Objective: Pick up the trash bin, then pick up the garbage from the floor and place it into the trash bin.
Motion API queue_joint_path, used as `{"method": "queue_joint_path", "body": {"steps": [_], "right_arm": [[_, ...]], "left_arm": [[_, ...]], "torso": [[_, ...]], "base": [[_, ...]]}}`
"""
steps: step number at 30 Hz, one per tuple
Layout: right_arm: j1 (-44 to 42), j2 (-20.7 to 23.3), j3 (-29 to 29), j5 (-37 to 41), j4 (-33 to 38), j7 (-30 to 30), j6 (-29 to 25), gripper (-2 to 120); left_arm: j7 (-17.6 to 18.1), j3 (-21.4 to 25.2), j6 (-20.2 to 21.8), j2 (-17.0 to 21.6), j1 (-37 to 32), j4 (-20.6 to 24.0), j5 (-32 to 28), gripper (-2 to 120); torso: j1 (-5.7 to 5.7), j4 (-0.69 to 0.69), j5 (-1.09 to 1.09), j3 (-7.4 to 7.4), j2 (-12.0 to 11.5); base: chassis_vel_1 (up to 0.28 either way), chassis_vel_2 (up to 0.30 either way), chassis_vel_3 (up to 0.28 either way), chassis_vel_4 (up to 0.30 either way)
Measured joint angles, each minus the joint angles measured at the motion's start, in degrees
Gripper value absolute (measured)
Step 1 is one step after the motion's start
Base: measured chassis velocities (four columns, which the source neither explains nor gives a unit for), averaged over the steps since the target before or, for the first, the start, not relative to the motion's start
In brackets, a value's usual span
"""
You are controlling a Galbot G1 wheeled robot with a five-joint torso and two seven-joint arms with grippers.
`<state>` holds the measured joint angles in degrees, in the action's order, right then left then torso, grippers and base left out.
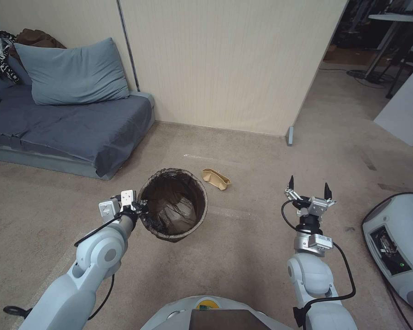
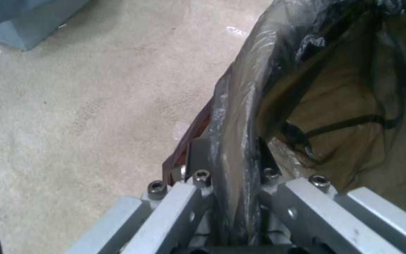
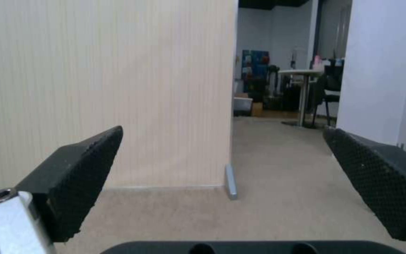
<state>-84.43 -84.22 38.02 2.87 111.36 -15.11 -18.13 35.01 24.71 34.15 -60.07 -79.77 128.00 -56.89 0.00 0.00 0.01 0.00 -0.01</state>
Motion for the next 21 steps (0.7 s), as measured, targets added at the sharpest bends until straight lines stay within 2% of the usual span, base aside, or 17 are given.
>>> {"method": "queue_joint_path", "body": {"steps": [8,21], "right_arm": [[0.27,0.32,0.01,0.11,-0.74,0.16,-0.09,100],[0.37,1.05,-0.03,0.40,-1.15,0.39,-0.25,100]], "left_arm": [[-1.70,0.27,-1.22,-4.94,-5.08,3.68,5.46,0],[-5.26,-0.20,-3.84,-9.83,-11.42,5.00,14.12,0]], "torso": [[0.00,-0.01,0.01,0.00,0.00],[0.00,0.00,0.00,0.00,0.01]], "base": [[0.000,0.000,0.000,0.000],[0.000,0.000,0.000,0.000]]}}
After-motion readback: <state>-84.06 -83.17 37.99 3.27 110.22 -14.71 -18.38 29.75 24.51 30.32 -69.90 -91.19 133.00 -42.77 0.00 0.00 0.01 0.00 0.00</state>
